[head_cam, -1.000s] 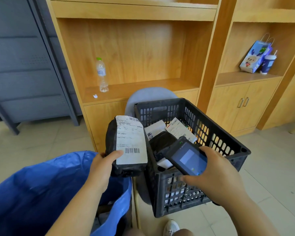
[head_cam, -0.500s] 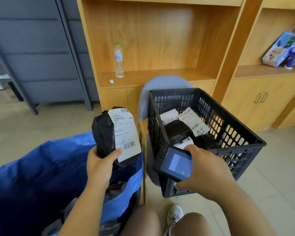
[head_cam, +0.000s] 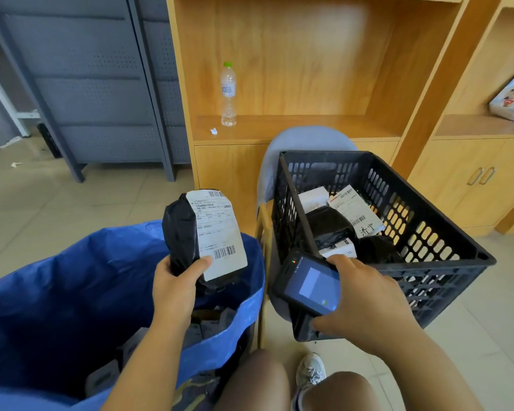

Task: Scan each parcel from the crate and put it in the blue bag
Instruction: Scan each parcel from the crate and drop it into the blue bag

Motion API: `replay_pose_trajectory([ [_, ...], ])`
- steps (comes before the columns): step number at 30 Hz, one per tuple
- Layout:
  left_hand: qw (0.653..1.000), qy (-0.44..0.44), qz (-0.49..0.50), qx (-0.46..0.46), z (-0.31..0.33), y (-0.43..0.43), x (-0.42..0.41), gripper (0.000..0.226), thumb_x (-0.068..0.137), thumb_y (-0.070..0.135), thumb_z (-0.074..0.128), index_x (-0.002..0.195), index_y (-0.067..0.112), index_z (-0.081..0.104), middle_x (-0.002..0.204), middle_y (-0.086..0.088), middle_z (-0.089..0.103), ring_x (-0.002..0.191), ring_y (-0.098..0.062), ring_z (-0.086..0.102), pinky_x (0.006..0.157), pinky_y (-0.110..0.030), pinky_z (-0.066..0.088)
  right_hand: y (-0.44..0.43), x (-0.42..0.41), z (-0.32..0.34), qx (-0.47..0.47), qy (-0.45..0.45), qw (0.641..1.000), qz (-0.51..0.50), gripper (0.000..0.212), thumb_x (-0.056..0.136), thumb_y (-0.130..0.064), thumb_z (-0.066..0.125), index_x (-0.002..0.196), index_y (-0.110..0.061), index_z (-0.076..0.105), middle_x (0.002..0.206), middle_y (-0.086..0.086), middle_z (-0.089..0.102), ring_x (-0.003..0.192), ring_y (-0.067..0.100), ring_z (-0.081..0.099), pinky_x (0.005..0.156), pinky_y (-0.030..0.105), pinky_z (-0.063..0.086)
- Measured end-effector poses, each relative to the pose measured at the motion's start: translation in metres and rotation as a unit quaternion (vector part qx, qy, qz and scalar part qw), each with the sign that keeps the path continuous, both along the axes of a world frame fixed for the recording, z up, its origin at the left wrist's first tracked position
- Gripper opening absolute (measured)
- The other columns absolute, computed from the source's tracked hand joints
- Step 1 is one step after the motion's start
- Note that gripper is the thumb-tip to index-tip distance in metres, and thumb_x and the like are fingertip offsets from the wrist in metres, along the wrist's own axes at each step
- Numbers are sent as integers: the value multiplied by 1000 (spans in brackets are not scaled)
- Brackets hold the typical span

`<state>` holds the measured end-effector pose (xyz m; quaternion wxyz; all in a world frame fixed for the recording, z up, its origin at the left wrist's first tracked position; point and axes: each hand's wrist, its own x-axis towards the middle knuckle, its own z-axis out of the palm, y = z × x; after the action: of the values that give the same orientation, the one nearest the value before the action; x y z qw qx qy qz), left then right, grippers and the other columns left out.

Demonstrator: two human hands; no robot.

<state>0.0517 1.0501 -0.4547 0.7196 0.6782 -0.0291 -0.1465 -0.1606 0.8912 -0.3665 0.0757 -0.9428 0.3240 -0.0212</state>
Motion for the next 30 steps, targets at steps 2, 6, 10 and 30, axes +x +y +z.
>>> replay_pose_trajectory([
  [2,1000,21,2,16,-5,11,5,39,69,28,79,106,26,65,97,7,73,90,-14,69,70,-32,55,3,8,-6,12,-7,1000,6,85,54,-64,70,123,-29,36,99,-13,44,87,13,45,70,30,39],
  [6,996,37,16,78,-18,41,29,43,72,27,77,111,17,62,101,-1,71,88,-20,68,70,-38,56,14,34,-21,26,0,999,33,98,54,-65,71,134,-27,31,120,-10,49,103,16,51,76,31,40],
  [10,982,54,16,181,-41,75,63,45,72,29,77,109,10,59,100,-3,68,84,-18,65,59,-29,47,27,68,-37,38,18,997,69,93,54,-64,70,132,-27,33,114,-10,50,99,16,53,79,34,45],
  [30,843,307,-42,440,-219,131,152,44,90,18,60,126,-7,53,118,-23,62,103,-35,62,89,-36,51,47,227,-137,47,175,968,175,81,54,-65,70,117,-26,38,110,-8,51,100,21,52,69,35,34],
])
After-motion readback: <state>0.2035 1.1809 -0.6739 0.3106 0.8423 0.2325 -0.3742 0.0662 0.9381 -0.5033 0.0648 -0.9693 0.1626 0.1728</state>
